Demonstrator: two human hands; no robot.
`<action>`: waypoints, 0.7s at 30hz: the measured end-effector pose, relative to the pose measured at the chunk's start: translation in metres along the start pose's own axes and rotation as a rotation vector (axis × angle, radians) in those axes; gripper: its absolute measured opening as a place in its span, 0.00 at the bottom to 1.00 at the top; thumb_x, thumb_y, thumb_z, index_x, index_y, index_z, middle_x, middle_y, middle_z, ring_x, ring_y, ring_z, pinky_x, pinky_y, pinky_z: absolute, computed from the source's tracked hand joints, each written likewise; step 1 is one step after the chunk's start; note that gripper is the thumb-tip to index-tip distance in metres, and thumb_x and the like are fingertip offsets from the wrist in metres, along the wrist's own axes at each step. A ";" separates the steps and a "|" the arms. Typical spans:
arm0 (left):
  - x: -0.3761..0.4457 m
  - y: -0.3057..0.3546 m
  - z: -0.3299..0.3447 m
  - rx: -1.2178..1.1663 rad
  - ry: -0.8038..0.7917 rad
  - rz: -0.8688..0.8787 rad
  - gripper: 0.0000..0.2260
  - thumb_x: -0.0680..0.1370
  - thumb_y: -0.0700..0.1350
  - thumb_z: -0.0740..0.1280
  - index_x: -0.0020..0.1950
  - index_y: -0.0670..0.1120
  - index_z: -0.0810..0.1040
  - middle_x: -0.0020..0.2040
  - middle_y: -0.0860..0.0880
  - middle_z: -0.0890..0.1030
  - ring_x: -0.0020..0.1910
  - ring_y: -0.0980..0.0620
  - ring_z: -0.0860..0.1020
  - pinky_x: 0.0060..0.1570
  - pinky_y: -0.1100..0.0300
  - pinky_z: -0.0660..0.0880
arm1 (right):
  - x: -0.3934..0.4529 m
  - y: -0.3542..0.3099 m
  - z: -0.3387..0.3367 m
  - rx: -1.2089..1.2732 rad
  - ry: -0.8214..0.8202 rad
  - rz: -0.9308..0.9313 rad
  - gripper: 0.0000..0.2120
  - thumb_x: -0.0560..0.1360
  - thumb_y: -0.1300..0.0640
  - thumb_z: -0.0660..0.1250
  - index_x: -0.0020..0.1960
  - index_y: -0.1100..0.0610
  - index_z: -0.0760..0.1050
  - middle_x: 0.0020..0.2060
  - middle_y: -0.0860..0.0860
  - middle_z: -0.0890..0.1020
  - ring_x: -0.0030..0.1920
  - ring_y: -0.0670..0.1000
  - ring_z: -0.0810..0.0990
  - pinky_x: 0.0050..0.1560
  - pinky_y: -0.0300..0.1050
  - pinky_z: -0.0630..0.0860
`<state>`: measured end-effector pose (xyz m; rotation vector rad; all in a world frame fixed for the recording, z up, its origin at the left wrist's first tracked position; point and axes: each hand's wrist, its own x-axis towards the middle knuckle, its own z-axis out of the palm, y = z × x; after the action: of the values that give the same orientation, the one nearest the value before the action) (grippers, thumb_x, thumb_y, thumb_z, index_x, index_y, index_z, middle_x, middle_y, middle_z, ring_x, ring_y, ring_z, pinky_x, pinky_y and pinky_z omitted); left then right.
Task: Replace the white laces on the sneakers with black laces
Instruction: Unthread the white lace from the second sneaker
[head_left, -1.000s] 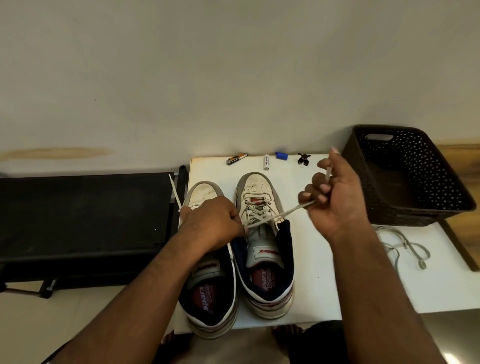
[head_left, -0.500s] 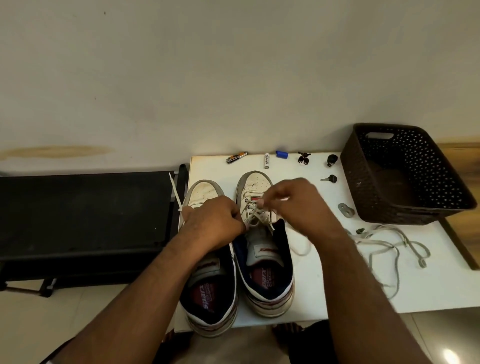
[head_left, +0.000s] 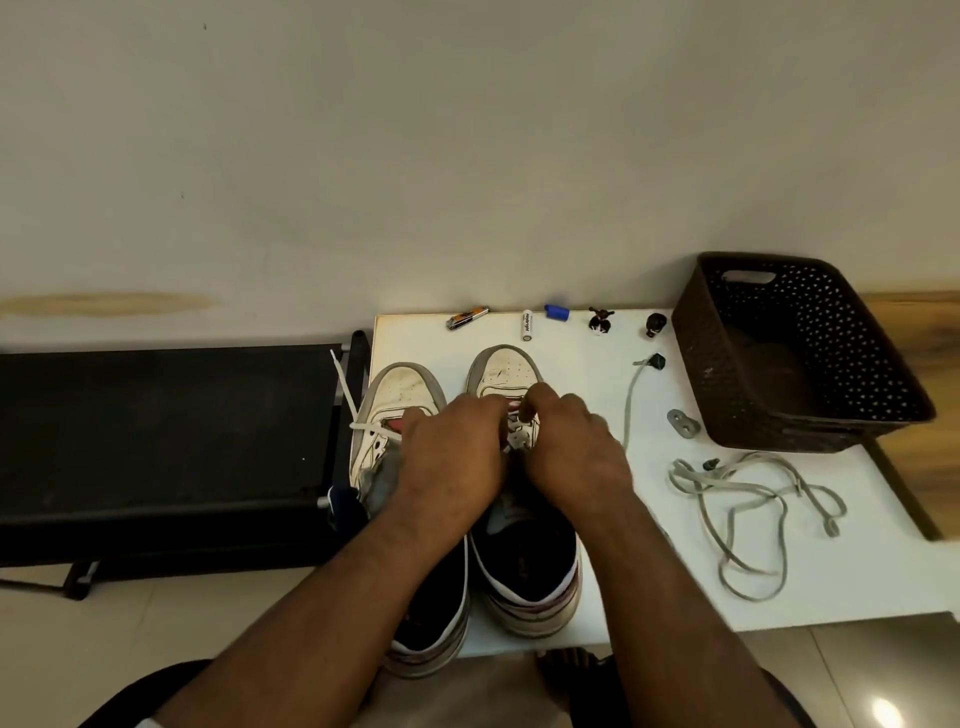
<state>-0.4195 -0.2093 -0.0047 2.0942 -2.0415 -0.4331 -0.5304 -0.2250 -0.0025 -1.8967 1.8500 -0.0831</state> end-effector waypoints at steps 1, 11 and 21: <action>0.000 0.000 -0.001 0.006 0.002 0.009 0.04 0.78 0.46 0.63 0.52 0.54 0.74 0.53 0.52 0.77 0.55 0.49 0.77 0.59 0.50 0.63 | 0.001 0.000 0.000 0.044 -0.002 0.015 0.13 0.75 0.54 0.64 0.59 0.49 0.71 0.57 0.53 0.76 0.56 0.57 0.76 0.53 0.48 0.72; 0.010 -0.024 -0.009 -0.151 -0.107 -0.092 0.08 0.71 0.48 0.74 0.40 0.54 0.75 0.39 0.59 0.77 0.50 0.55 0.76 0.59 0.50 0.57 | 0.013 0.043 -0.031 0.435 -0.224 0.159 0.05 0.71 0.62 0.73 0.46 0.59 0.80 0.42 0.56 0.83 0.41 0.52 0.81 0.35 0.44 0.80; 0.013 -0.018 -0.006 0.069 -0.148 0.185 0.10 0.75 0.53 0.68 0.56 0.59 0.77 0.58 0.56 0.76 0.58 0.54 0.75 0.61 0.47 0.60 | 0.017 0.030 -0.030 0.362 -0.250 0.059 0.03 0.72 0.61 0.72 0.45 0.57 0.79 0.42 0.53 0.82 0.40 0.49 0.79 0.35 0.39 0.75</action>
<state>-0.4001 -0.2218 -0.0063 1.9392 -2.3398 -0.5074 -0.5683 -0.2487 0.0078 -1.5285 1.5980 -0.1436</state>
